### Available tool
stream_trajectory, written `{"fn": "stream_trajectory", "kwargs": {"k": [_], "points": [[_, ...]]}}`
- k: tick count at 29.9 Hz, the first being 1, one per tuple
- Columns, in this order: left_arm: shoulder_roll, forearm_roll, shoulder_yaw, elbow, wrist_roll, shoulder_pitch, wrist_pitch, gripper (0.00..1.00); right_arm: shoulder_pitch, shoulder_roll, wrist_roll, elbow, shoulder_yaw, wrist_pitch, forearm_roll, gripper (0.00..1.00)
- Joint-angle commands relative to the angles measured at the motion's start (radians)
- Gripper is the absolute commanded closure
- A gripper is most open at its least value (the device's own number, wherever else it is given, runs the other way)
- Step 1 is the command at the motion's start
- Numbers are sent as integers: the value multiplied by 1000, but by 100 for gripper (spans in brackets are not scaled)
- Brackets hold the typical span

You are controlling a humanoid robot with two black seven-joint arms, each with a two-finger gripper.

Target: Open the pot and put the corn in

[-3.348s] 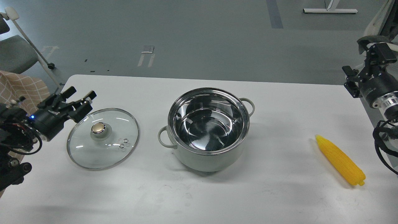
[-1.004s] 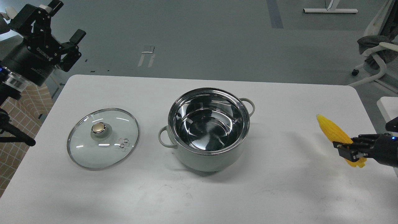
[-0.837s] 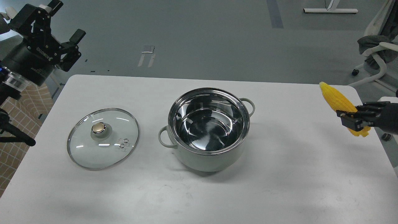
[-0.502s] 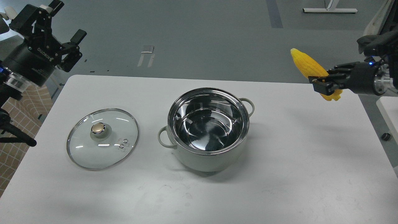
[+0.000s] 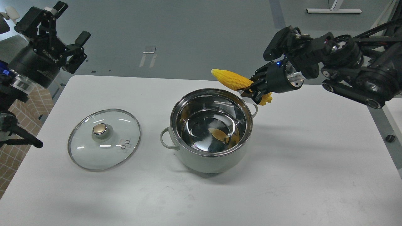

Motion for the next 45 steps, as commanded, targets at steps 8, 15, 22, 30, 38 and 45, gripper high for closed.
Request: {"fn": "stream_trajectory", "kwargs": {"k": [8, 15, 22, 30, 38, 45], "points": [[-2, 0, -1, 0, 0, 1, -1, 9, -38, 142, 0, -36, -56, -3, 56, 97], [-2, 0, 0, 0, 0, 1, -1, 8, -49, 179, 0, -55, -62, -3, 88, 70], [-11, 0, -1, 0, 0, 1, -2, 8, -59, 177, 0, -55, -62, -3, 88, 49], [-14, 0, -1, 0, 0, 1, -4, 7, -59, 174, 0, -55, -62, -3, 90, 31], [-14, 3, -1, 1, 0, 1, -1, 3, -59, 145, 0, -58, -42, -12, 142, 18], [-31, 3, -4, 4, 0, 0, 1, 2, -66, 56, 0, -138, 70, -44, 286, 0]]}}
